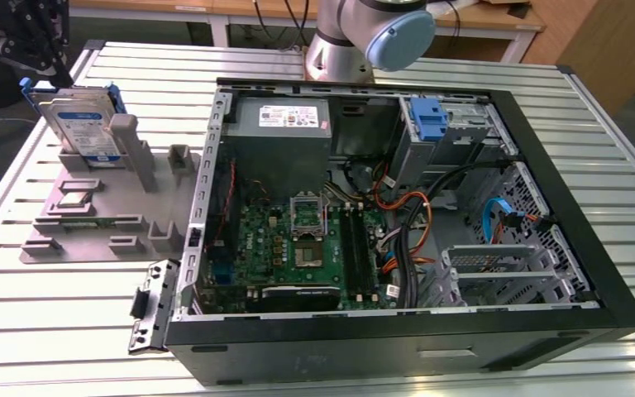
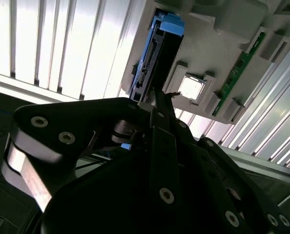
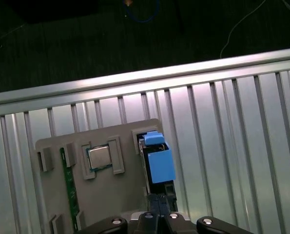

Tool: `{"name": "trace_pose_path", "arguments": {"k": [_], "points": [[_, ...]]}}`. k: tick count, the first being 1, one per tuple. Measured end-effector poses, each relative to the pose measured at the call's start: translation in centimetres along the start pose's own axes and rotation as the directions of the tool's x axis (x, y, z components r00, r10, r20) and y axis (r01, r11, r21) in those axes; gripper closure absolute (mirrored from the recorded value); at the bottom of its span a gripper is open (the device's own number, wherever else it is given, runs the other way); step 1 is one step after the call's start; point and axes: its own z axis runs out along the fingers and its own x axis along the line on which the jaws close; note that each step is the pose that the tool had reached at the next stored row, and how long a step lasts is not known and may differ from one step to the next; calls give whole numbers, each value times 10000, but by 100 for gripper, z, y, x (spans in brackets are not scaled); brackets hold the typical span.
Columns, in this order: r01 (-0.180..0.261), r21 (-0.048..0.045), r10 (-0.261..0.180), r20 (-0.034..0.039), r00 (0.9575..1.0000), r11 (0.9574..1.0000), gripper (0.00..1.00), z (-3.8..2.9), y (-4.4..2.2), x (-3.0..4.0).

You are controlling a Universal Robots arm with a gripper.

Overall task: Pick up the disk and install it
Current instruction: 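Pick up the disk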

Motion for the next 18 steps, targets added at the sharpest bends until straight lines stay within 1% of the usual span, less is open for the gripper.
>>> {"name": "trace_pose_path", "arguments": {"k": [7, 12, 15, 18], "points": [[2, 1, -2, 1, 10000, 10000, 89, 8, -39, -7], [53, -7, -53, 8, 10000, 10000, 89, 24, -40, -7], [99, -17, -98, 74, 9999, 9999, 89, 30, -40, -10], [177, -24, -177, 94, 9998, 9998, 89, 36, -40, -12]]}}
